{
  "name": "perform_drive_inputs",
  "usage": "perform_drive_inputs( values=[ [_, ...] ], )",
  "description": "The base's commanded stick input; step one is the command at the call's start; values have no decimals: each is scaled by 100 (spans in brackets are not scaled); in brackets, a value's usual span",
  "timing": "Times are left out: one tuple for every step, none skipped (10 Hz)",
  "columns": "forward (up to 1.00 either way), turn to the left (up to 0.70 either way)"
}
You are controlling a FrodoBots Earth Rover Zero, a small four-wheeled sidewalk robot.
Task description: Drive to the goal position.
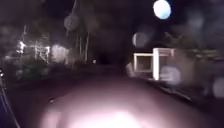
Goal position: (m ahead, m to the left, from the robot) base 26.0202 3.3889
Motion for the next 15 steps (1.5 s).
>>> perform_drive_inputs(
  values=[
    [50,0],
    [50,0],
    [50,0],
    [50,-30],
    [50,-47],
    [50,-3],
    [50,0],
    [50,-32],
    [50,-50],
    [50,-50],
    [50,-23],
    [50,6],
    [50,0],
    [50,0],
    [50,0]
  ],
)
